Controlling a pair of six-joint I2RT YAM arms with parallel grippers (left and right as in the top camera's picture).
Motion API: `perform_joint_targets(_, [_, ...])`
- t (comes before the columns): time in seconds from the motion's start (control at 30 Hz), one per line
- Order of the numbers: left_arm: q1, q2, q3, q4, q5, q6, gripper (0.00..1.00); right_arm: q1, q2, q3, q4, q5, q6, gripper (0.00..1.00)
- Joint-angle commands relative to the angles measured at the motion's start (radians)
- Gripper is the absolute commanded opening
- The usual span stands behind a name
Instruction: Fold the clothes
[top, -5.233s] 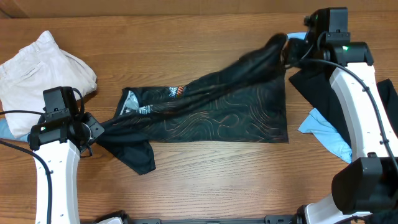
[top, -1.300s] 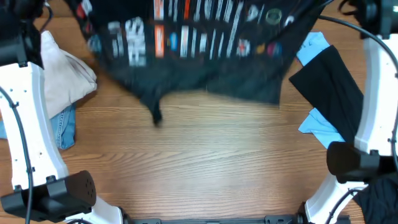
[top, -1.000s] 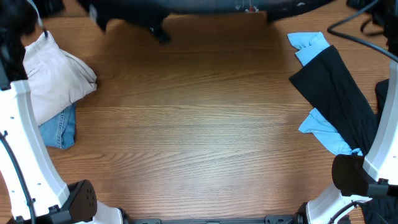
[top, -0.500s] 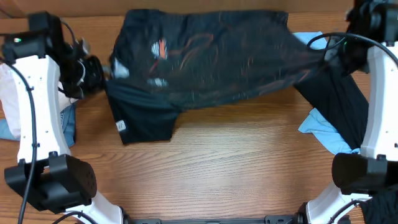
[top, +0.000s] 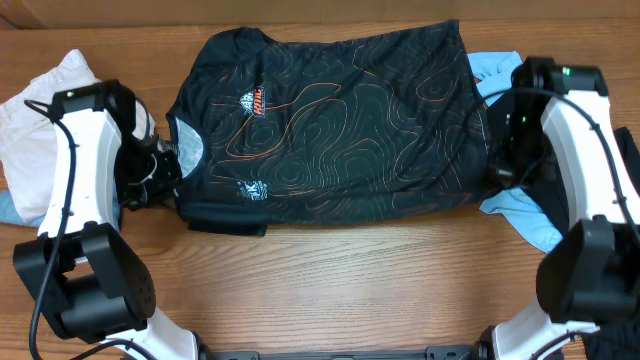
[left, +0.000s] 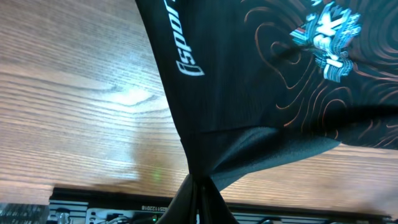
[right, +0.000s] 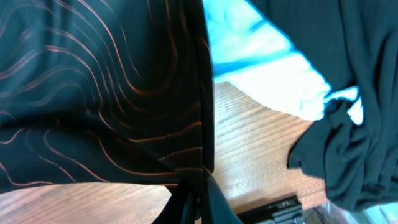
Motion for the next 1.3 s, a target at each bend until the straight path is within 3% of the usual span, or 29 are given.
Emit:
perform_joint_targets(0.0, [0.002, -0.015, -0.082, 0.018, -0.029, -0.005, 0.04, -0.019, -0.172, -0.148, 0.061, 0.0, 0.027, 0.04])
perform_joint_targets(0.17, [0.002, -0.08, -0.187, 0.056, -0.1, -0.073, 0.04, -0.077, -0.328, -0.306, 0.116, 0.0, 0.079, 0.04])
perform_joint_targets(0.63, [0.003, -0.409, -0.262, 0.045, -0.201, -0.166, 0.04, -0.139, -0.57, -0.322, 0.079, 0.0, 0.098, 0.04])
perform_joint_targets(0.9, [0.003, -0.45, -0.264, 0.027, -0.203, -0.177, 0.04, -0.139, -0.6, -0.322, 0.073, -0.004, 0.101, 0.04])
perform_joint_targets(1.27, [-0.003, -0.445, -0.295, 0.3, -0.146, -0.227, 0.04, -0.139, -0.483, -0.322, 0.202, -0.023, 0.093, 0.04])
